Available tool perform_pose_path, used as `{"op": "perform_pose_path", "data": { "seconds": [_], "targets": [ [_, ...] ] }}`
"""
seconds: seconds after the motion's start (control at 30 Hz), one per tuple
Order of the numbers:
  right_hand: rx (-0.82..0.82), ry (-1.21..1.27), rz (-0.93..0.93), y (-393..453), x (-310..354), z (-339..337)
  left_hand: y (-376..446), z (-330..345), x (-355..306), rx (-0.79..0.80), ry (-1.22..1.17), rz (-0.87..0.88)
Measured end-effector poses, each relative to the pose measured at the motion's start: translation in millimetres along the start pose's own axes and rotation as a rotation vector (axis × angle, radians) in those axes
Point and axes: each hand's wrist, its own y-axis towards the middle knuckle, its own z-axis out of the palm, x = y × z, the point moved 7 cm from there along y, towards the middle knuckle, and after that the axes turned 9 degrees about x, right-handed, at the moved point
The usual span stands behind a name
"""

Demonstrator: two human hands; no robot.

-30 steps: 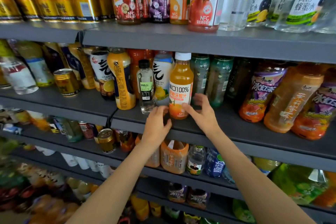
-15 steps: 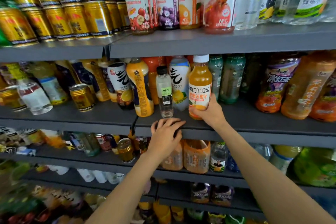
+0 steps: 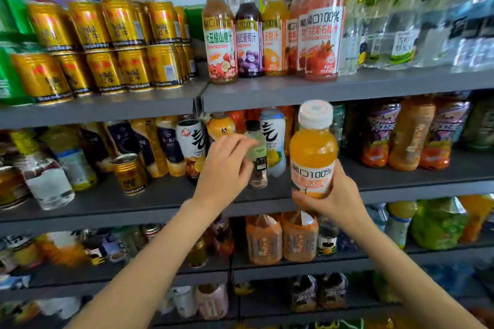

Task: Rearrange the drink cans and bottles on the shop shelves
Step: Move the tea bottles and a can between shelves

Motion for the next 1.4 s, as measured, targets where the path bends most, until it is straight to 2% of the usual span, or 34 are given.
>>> {"op": "perform_pose_path", "data": {
  "seconds": [0.1, 0.2, 0.3, 0.37, 0.43, 0.63, 0.7, 0.77, 0.8, 1.03, 1.17, 1.3, 1.4],
  "targets": [
    [-0.141, 0.068, -0.205, 17, 72, -34, 39, -43, 4, -0.128, 0.021, -0.008],
    [-0.234, 0.023, -0.373, 56, 128, -62, 79, -55, 22, -0.077, 0.053, -0.127],
    [-0.233, -0.046, -0.370, 109, 138, -66, 97, -41, 53, 0.059, 0.118, -0.283],
    [-0.209, -0.092, -0.323, 136, 133, -60, 97, -30, 65, 0.100, 0.245, -0.348],
    [-0.224, -0.094, -0.247, 157, 122, -56, 96, -24, 67, 0.096, 0.328, -0.366],
    [-0.243, -0.196, -0.035, 193, 101, -49, 97, -18, 69, 0.129, 0.357, -0.353],
    [-0.367, -0.325, -0.086, 176, 105, -49, 96, -17, 71, 0.133, 0.354, -0.346],
    [-0.522, -0.529, -0.265, 151, 115, -43, 96, -17, 72, 0.135, 0.341, -0.344],
    [-0.543, -0.597, -0.334, 144, 116, -38, 96, -16, 72, 0.143, 0.329, -0.337],
    [-0.373, -0.650, -0.253, 163, 108, -39, 97, -15, 71, 0.162, 0.319, -0.294],
    [-0.130, -0.577, -0.129, 189, 102, -39, 97, -14, 70, 0.179, 0.297, -0.302],
    [0.116, -0.673, 0.087, 205, 86, -25, 95, -14, 71, 0.190, 0.283, -0.309],
    [0.119, -0.674, 0.131, 203, 86, -22, 92, -17, 69, 0.195, 0.266, -0.290]
  ]
}}
